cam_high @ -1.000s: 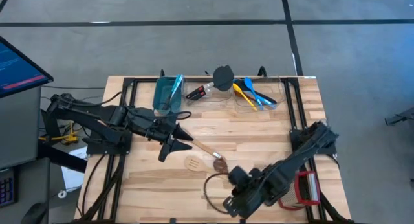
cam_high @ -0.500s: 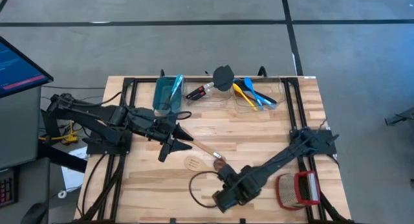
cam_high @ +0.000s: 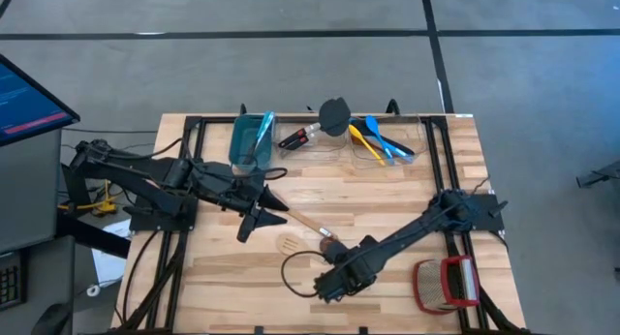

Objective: Pick & Place Kitchen Items
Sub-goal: Put the brown serving spoon into the right transparent bin

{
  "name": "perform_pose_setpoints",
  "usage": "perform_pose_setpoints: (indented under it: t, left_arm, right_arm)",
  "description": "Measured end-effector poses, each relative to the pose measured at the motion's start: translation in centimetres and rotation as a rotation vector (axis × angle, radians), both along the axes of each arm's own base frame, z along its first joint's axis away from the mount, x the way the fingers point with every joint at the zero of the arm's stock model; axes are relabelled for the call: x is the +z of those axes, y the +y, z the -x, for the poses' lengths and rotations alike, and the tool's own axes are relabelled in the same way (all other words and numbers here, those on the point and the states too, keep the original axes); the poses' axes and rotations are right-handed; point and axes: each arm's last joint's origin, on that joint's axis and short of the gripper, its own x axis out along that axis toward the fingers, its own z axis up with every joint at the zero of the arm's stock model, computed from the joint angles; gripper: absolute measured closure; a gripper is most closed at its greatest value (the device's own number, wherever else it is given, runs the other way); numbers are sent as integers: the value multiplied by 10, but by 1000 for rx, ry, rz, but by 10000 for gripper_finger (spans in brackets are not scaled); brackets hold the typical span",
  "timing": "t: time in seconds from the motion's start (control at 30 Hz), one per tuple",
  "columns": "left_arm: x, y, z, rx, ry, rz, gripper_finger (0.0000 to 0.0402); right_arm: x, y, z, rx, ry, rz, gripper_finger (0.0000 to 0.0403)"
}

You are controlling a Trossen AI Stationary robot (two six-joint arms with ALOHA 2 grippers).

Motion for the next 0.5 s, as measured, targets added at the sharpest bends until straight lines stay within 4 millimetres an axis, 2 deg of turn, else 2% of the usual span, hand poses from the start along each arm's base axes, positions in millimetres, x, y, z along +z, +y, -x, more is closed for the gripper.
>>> perform_pose_setpoints:
  t: [0.3, 0.5]
  left_arm:
    - [0, 0, 0, 0, -1, 0, 243]
    - [0, 0, 0, 0, 5, -1, 243]
  right_arm:
    - [-38, -3, 5, 62, 48, -16, 330]
    - [-51, -2, 6, 101, 55, -65, 335]
